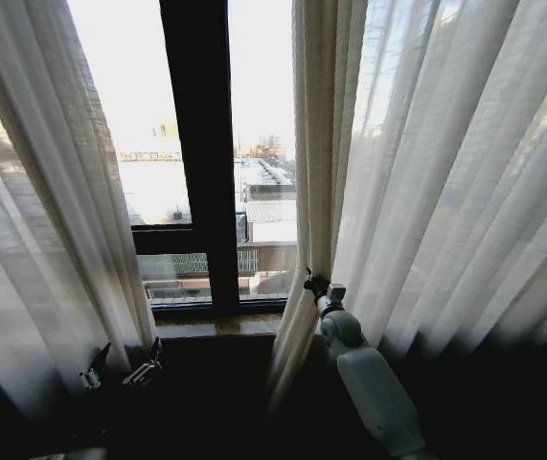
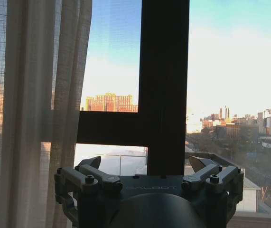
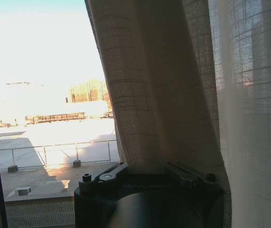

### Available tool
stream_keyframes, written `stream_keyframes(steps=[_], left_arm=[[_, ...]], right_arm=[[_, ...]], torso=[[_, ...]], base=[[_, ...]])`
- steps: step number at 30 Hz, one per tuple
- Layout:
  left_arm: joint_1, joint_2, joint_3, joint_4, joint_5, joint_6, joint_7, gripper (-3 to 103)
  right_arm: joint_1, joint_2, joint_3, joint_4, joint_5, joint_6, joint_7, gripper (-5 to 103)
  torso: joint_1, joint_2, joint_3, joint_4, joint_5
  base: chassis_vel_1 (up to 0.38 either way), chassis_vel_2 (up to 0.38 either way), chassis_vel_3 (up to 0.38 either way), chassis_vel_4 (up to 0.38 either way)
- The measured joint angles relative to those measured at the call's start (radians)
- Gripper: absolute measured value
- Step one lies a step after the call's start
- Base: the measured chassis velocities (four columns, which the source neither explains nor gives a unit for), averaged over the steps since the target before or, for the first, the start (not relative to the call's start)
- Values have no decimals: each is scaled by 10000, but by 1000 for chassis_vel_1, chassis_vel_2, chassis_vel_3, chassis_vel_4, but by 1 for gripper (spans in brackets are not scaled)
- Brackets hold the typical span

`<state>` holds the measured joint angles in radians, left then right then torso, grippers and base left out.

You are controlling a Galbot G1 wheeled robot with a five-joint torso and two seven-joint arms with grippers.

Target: Open the curtains by pulling them apart, changing their state from closed to fully open.

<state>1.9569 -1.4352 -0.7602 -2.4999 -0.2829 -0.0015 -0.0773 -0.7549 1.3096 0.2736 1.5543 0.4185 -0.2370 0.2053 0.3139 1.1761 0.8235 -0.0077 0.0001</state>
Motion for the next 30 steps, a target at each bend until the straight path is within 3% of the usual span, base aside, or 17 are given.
stream_keyframes(steps=[30], left_arm=[[110, -127, -43, 0, 52, -171, 48, 100]], right_arm=[[71, -137, 36, 78, 27, 11, 3, 0]], torso=[[1, -1, 0, 1, 2]], base=[[-336, -372, 340, 373]])
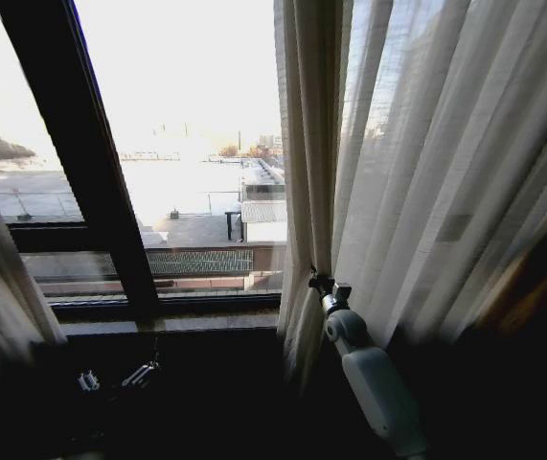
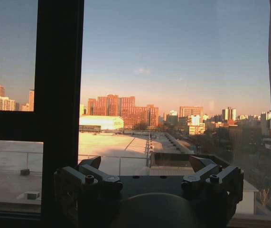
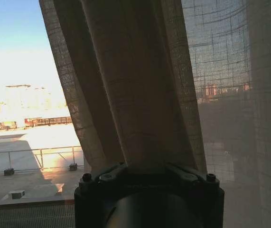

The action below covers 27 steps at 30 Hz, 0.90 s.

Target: Open the curtains by pulling them apart, changing their state from closed to fully open.

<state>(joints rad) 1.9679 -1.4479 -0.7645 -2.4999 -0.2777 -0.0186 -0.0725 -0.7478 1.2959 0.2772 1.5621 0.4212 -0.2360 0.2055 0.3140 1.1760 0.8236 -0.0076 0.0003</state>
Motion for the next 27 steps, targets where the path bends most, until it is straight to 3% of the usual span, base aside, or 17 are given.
stream_keyframes(steps=[27], left_arm=[[-32, 11, 35, 0, -46, 41, 5, 100]], right_arm=[[-31, 11, 81, -90, -7, 2, 11, 0]], torso=[[0, 0, 0, -1, -1]], base=[[-337, -372, 337, 371]])
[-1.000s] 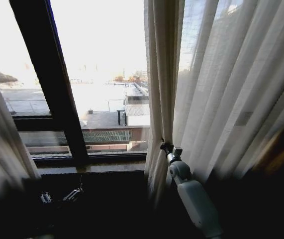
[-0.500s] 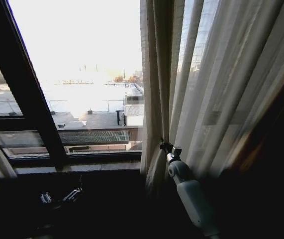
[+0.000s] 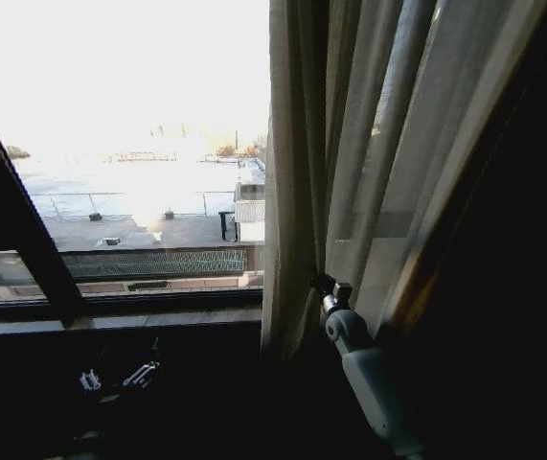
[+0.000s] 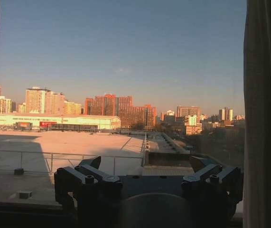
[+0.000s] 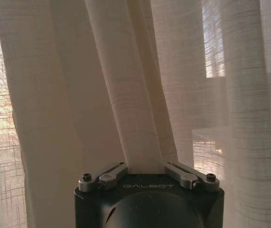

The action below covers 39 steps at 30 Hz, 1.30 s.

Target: Open the curtains by pulling them apart, changing their state from closed to fully open.

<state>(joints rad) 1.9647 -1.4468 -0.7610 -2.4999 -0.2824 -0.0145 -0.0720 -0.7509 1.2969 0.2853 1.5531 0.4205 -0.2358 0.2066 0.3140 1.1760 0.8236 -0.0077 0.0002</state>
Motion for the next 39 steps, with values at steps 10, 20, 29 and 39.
stream_keyframes(steps=[10, 20, 29, 39], left_arm=[[-12, 5, 6, 0, 0, -4, 2, 100], [-23, 34, 7, 0, -21, -7, 5, 100], [-43, 126, -94, -1, -165, -10, 17, 100], [-409, 307, -266, -1, -361, 313, -280, 100]], right_arm=[[-21, -19, 7, 70, -2, -1, 18, 0], [-281, -52, -18, 270, -259, -6, -29, 14], [-665, -217, -6, 907, -295, -152, 51, 46], [-2662, -1121, -78, 3050, 162, -525, 302, 79]], torso=[[0, 0, -1, 2, -3], [0, -1, 1, -1, 5], [0, -1, 1, -1, 1], [0, 1, -1, -1, 1]], base=[[-345, -372, 344, 377], [-318, -336, 326, 341], [-70, -88, 101, 86], [26, 21, -21, -23]])
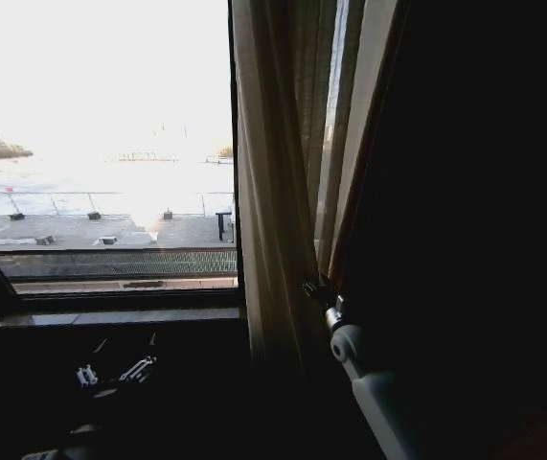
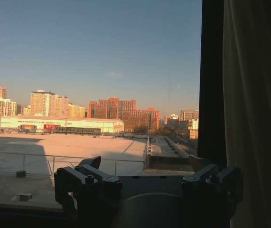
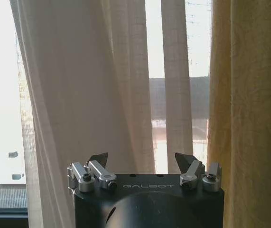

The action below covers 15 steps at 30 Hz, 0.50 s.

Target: Open the curtains by pulling them apart, changing their state from closed to fully open.

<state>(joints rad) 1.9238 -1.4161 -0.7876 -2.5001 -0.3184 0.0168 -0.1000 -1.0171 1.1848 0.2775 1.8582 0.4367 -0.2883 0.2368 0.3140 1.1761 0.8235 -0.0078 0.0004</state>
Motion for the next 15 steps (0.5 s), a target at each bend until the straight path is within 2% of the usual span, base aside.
stream_keyframes(steps=[3, 6, 10, 11, 15], left_arm=[[-151, 94, 84, 0, -70, 195, -168, 100], [-305, 246, 111, 0, -92, 289, -195, 100], [-461, 380, 95, 23, -131, 401, -221, 100], [-575, 349, 78, 129, -137, 498, -284, 100], [-771, 287, 119, 166, -129, 865, -454, 100]], right_arm=[[-1038, -324, 145, 698, 19, -10, 1, 95], [-1483, -470, 220, 1091, 22, -42, 5, 100], [-1951, -697, 267, 1729, 122, -153, 59, 100], [-2265, -894, 232, 2301, 315, -237, 213, 100], [-2645, -947, 253, 2805, 328, -250, 234, 100]], torso=[[-1, -1, 0, -2, 6], [-1, 0, 0, -1, 3], [0, 0, -1, 2, -6], [-1, 0, -1, 4, -4], [-1, 0, 0, 1, 2]], base=[[0, 0, 0, 0], [0, 0, 0, 0], [0, 0, 0, 0], [0, 0, 0, 0], [0, 0, 0, 0]])
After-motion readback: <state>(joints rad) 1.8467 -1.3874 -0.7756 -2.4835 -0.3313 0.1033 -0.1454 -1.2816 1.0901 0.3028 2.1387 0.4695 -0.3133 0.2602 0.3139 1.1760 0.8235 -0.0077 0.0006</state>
